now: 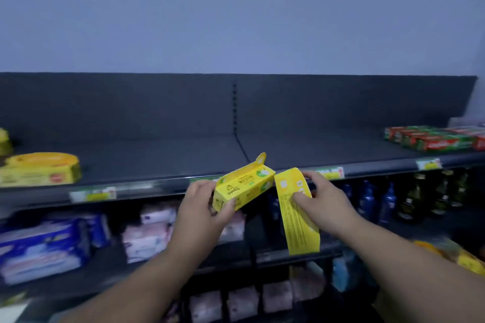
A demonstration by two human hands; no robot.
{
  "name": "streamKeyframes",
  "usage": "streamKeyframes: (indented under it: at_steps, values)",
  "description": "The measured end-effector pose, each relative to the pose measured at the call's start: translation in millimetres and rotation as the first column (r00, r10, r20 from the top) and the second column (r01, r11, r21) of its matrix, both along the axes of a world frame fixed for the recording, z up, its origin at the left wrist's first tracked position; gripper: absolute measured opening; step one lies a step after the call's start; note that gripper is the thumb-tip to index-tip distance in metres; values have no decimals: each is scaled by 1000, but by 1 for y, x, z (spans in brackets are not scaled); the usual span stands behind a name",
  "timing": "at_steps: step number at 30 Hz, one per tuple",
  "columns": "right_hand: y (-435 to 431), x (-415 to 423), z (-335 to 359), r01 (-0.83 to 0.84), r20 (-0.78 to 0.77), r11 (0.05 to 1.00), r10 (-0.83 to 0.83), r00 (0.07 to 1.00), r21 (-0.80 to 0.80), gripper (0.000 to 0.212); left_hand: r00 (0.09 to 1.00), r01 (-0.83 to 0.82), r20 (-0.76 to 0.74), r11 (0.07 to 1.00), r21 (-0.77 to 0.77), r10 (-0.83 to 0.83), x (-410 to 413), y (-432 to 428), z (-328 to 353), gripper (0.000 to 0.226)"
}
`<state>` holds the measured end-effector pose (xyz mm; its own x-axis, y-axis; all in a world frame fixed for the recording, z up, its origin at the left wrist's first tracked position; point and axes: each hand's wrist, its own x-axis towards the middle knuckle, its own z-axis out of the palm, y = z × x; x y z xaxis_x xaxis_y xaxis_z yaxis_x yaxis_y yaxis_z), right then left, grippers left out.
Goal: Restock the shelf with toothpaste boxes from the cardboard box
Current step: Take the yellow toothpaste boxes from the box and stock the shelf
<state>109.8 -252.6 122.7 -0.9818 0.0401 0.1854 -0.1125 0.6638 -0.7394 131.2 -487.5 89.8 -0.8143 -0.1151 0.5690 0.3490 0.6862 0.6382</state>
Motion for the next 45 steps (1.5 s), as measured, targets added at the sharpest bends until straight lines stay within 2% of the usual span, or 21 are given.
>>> streamKeyframes:
  at_steps: [6,9,17,27,31,36,41,45]
  values:
    - [-184,5,21,-205,-48,979,205,978,14,44,984,-168,67,983,80,162,73,-177,22,19]
    - [-267,14,27,-295,-59,955,297,953,44,44,964,-259,74,963,68,254,105,-252,24,15]
    - [-410,26,35,-450,-100,889,457,884,90,44,912,-407,116,905,127,393,157,-370,23,20]
    - [-488,-24,70,-577,-123,810,587,801,109,38,892,-452,88,882,132,444,125,-431,33,27]
    - [-500,-70,100,-571,-174,817,576,798,83,40,866,-499,21,858,125,500,85,-453,61,22]
    - [-511,-130,124,-537,-189,832,554,811,135,42,826,-560,-30,826,69,563,27,-486,87,21]
    - [-525,-166,120,-518,-135,840,538,832,162,44,825,-556,77,829,-65,560,-22,-525,97,29]
    - [-537,-183,116,-482,-114,860,503,857,171,44,855,-467,161,867,-175,493,-60,-561,102,25]
